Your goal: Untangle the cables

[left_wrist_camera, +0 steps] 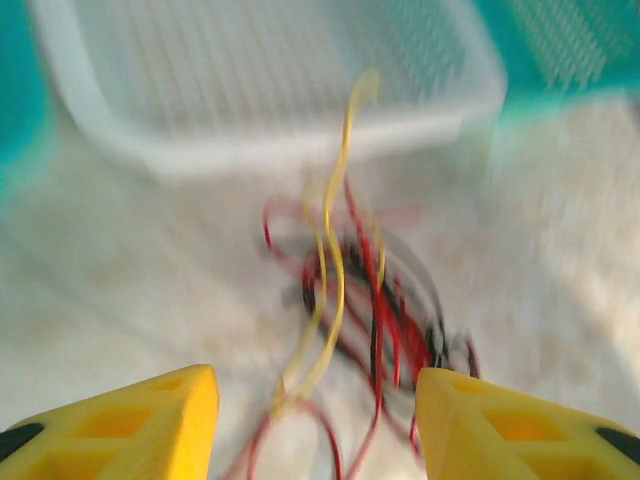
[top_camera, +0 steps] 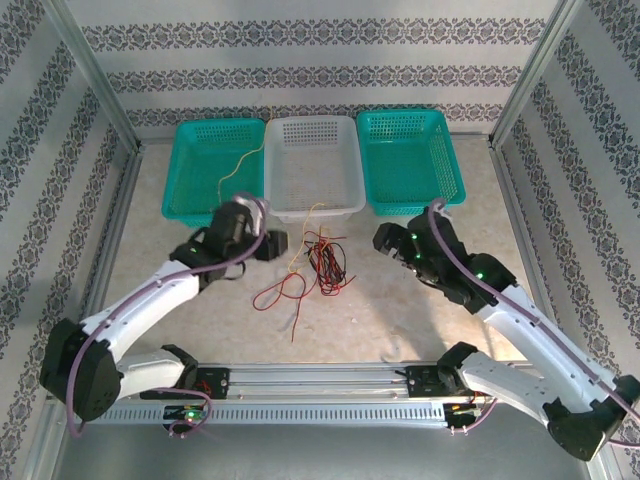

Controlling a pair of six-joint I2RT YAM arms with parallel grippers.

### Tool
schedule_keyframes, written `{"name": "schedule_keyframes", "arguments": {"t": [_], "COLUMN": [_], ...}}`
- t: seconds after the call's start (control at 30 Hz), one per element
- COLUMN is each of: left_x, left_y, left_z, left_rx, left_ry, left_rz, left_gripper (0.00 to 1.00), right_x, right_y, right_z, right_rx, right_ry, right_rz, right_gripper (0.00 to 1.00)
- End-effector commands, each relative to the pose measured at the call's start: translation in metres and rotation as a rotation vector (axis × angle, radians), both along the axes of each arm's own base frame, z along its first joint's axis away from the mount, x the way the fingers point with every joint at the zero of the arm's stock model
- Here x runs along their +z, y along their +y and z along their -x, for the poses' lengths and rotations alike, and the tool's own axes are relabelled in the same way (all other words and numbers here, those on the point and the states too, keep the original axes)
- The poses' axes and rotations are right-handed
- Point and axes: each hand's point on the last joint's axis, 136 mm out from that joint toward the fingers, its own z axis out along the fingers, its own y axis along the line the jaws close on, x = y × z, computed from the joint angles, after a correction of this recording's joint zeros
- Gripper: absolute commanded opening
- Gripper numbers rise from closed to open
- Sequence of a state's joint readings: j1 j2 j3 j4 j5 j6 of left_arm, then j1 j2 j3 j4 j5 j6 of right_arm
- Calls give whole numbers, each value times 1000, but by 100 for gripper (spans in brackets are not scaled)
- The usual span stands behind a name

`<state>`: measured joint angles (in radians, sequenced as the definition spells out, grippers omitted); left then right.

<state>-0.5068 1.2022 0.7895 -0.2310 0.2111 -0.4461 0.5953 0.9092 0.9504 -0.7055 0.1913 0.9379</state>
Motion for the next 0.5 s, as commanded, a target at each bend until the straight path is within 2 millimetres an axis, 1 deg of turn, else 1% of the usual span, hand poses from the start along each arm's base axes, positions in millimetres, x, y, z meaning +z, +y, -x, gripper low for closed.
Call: {"name": "schedule_keyframes", "arguments": {"t": [0.0,0.1,0.27,0.37,0.47], "left_x": [3,-14,-31,-45,-56], "left_y": [-24,-39,-60,-61,-54], "left_z": [-2,-8,-21,-30,-39], "left_rx": [-7,-38,-74,-64,-26], "left_ry": [-9,35,43,37,41], "left_rz": [119,117,96,32,-44], "left_gripper": [55,55,51,47,42], "right_x": [8,3,-8,-12,-13], "right_y": [29,38,42,46,49], "right_z": [-13,-8,0,3,5], "right_rx": [97,148,173,192,207], "right_ry": [-24,-13,7,16,20], "right_rz": [-104,-93,-124,-148,-157], "right_gripper": [90,90,89,85,84]}}
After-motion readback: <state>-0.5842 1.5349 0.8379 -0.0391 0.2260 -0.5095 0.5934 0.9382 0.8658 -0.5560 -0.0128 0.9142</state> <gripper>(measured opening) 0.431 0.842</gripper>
